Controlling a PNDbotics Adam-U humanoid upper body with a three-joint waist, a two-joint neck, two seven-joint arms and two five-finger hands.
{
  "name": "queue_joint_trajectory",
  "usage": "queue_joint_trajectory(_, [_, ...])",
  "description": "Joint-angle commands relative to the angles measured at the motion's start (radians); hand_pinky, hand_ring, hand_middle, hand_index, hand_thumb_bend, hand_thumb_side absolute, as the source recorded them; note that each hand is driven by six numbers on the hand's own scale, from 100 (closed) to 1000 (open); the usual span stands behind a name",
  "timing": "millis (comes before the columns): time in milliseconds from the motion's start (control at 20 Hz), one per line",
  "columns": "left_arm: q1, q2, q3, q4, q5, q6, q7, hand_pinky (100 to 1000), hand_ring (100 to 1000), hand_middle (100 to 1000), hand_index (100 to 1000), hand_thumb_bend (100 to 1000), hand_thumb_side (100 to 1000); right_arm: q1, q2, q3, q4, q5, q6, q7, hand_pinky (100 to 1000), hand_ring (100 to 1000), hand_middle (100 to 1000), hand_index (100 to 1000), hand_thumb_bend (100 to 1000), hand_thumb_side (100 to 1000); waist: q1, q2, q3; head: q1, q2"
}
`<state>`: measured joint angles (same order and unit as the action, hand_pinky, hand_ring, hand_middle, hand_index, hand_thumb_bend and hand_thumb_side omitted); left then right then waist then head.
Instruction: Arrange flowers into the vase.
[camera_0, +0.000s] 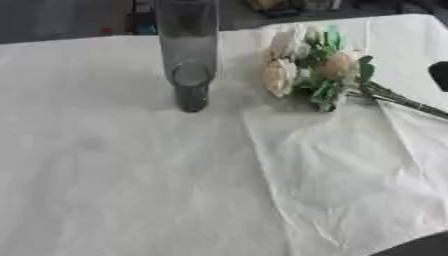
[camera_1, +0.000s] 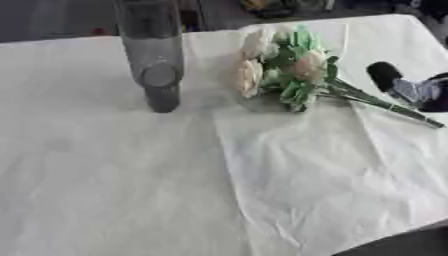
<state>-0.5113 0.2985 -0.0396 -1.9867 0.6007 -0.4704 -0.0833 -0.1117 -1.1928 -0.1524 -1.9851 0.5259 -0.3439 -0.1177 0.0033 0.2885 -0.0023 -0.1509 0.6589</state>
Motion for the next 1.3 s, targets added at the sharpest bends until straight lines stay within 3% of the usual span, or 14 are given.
queue_joint_trajectory(50, [-0.017,0.011,-0.004,-0.013,0.006,0.001,-0.006,780,762,845,959,124,794,-0.032,-0.056,0.007,-0.015,-0.011,0.012,0.042,857,966,946,987,218,935,-0.005,-0.02,0.004,-0.008,0.005])
queue_joint_trajectory(700, [-0.025,0.007,-0.012,-0.013,0.017,0.008,-0.018,781,763,846,958,118,798,-0.136,-0.069,0.073,-0.015,-0.013,0.043,0.142,864,968,946,1000,255,909,-0.012,-0.017,0.033,-0.036,0.004])
queue_joint_trajectory(1050, [-0.028,0.003,-0.013,-0.013,0.014,0.009,-0.019,780,764,847,958,113,800,-0.141,-0.042,0.088,-0.004,0.041,0.103,0.173,871,973,946,1000,410,610,-0.01,-0.012,0.038,-0.04,0.0])
queue_joint_trajectory(1300, [-0.03,0.001,-0.015,-0.013,0.014,0.01,-0.02,780,765,847,958,109,805,-0.161,-0.026,0.103,0.044,0.068,0.12,0.199,886,996,974,1000,446,539,-0.007,-0.01,0.038,-0.043,0.001])
